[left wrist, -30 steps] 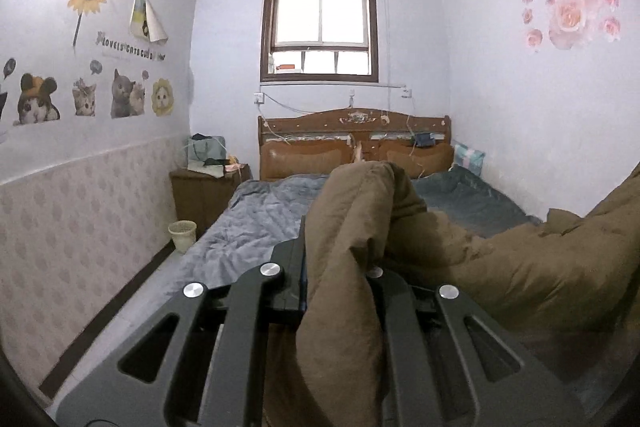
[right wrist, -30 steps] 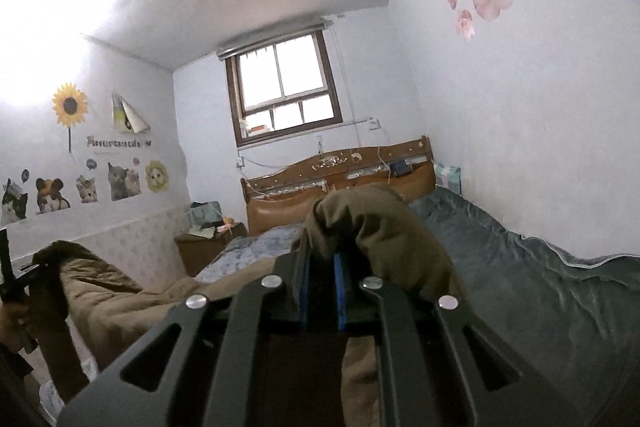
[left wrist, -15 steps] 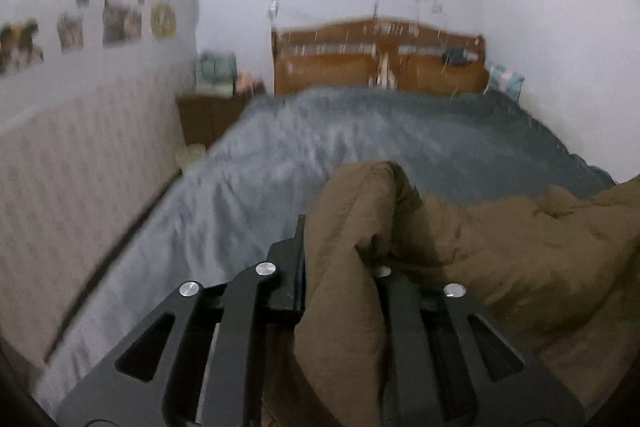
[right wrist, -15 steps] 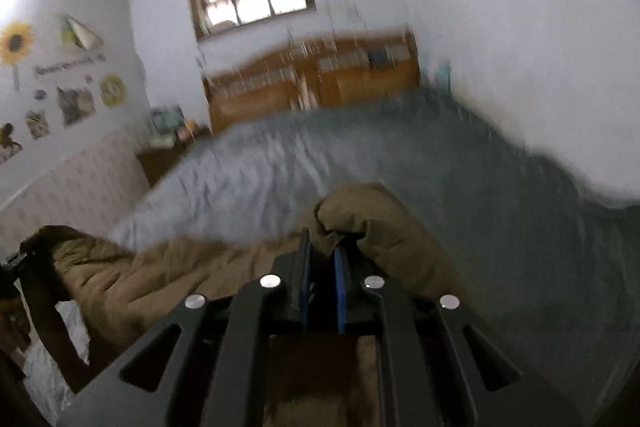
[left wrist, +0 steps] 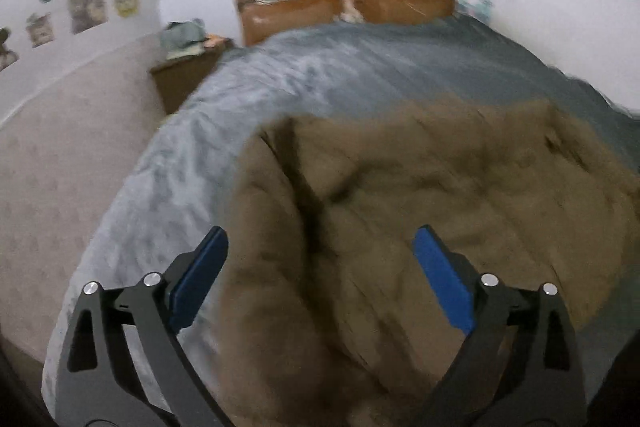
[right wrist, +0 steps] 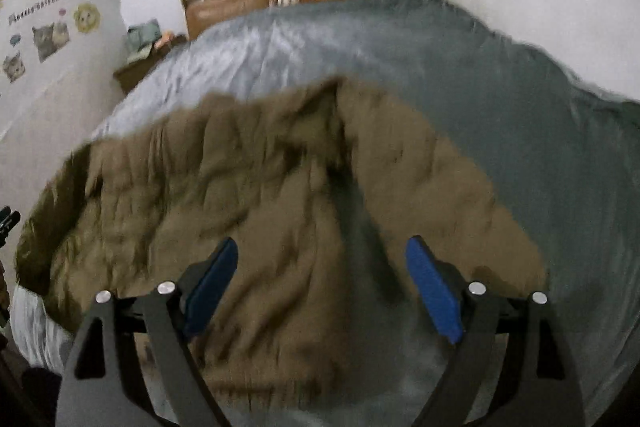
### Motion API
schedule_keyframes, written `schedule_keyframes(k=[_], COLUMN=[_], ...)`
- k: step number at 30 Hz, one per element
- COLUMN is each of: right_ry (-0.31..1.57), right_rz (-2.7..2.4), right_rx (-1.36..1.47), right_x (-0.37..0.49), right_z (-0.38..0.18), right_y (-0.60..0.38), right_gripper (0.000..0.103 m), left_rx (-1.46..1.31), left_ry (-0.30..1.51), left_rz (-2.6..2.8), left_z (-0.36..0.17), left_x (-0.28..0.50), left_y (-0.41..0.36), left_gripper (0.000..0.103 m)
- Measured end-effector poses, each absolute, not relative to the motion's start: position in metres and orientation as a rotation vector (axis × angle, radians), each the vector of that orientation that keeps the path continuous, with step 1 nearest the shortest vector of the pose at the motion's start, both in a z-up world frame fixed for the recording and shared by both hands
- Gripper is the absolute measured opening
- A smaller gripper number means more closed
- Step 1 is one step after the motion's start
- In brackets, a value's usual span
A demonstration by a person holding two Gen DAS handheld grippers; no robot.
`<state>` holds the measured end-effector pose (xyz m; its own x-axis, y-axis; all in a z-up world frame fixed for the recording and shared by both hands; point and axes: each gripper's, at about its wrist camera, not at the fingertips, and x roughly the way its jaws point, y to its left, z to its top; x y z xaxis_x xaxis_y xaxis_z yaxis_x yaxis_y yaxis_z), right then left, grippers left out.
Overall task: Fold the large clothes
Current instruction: 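Lay the jacket flat on the bed and open both grippers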
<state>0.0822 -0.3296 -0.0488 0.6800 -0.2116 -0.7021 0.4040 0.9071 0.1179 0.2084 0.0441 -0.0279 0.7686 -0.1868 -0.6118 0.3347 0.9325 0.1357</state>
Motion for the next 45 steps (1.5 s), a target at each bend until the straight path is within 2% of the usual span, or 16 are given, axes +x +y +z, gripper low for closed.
schedule_keyframes(k=[8,15,16,18,20,21,22,23,26,31,34,36,37,38,40,45], right_ry=[0.885,0.940,0.946,0.962,0.980,0.994,0.996,0.997,0.980,0.934,0.939,0.978,0.976,0.950,0.904,0.776], right_rz=[-0.306,-0.333,-0.331,-0.325,-0.297,-0.281,-0.273,-0.250,-0.213,-0.143,-0.114,-0.133,-0.168,-0.200,-0.204,-0.221], right_rx=[0.329,0.325,0.328,0.331,0.345,0.349,0.342,0.330,0.320,0.269,0.255,0.225,0.195,0.168,0.156,0.232], right_x=[0.073,0.080,0.080,0.084,0.087,0.088,0.088,0.088,0.081,0.047,0.025,0.018,0.015,0.011,0.010,0.044], right_z=[-0.103,-0.110,-0.111,-0.113,-0.116,-0.118,-0.118,-0.116,-0.108,-0.073,-0.061,-0.061,-0.059,-0.053,-0.040,-0.005], right_y=[-0.307,-0.297,-0.297,-0.297,-0.296,-0.294,-0.292,-0.289,-0.282,-0.265,-0.257,-0.254,-0.254,-0.255,-0.260,-0.282], right_gripper=[0.086,0.086,0.086,0.083,0.054,0.047,0.033,0.025,0.020,0.019,0.023,0.047,0.073,0.085,0.086,0.089], left_rx=[0.315,0.384,0.365,0.332,0.294,0.288,0.284,0.285,0.300,0.279,0.298,0.312,0.305,0.292,0.240,0.119], left_ry=[0.829,1.052,1.073,1.119,1.140,1.138,1.130,1.125,1.090,1.003,1.018,1.044,1.042,1.027,0.978,0.853], left_rz=[-0.359,-0.347,-0.345,-0.342,-0.386,-0.401,-0.413,-0.419,-0.422,-0.458,-0.484,-0.488,-0.482,-0.470,-0.452,-0.389], left_z=[-0.079,-0.127,-0.131,-0.143,-0.151,-0.150,-0.147,-0.145,-0.126,-0.076,-0.068,-0.070,-0.068,-0.063,-0.045,-0.002], left_x=[0.172,0.183,0.184,0.190,0.194,0.193,0.192,0.191,0.181,0.148,0.125,0.116,0.114,0.112,0.113,0.152], left_y=[0.044,0.048,0.051,0.058,0.061,0.063,0.063,0.064,0.070,0.096,0.109,0.115,0.118,0.123,0.129,0.124], left_gripper=[0.094,0.091,0.088,0.072,0.041,0.033,0.026,0.022,0.019,0.019,0.022,0.039,0.058,0.078,0.091,0.097])
